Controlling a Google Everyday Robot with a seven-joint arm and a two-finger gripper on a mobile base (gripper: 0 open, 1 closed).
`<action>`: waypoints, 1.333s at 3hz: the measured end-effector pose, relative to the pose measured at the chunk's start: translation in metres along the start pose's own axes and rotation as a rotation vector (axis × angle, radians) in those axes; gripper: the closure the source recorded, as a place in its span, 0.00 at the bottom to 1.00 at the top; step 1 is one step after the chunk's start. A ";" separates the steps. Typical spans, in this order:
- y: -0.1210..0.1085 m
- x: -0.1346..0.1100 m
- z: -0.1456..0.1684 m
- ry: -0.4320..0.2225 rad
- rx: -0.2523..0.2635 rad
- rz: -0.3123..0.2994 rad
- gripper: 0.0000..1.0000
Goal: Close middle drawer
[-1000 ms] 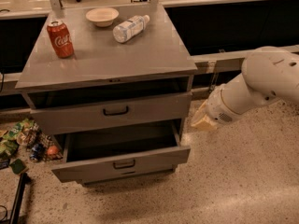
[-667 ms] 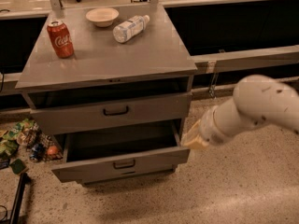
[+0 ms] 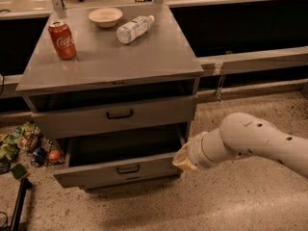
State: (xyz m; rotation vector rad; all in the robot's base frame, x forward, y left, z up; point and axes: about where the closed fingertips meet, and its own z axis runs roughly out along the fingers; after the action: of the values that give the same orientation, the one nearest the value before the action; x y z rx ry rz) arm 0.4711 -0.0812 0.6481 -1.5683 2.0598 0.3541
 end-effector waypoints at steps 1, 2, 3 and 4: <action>-0.001 0.000 0.001 -0.005 0.003 -0.001 1.00; 0.016 0.012 0.036 -0.077 -0.042 -0.011 1.00; 0.025 0.031 0.085 -0.148 -0.048 -0.087 1.00; 0.029 0.046 0.121 -0.135 0.018 -0.177 1.00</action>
Offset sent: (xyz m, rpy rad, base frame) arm -0.0294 0.0344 -0.1128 0.2292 0.0279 0.1185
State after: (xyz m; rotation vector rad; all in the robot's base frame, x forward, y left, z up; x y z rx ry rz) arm 0.4649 -0.0489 0.5195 -1.6544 1.8025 0.3644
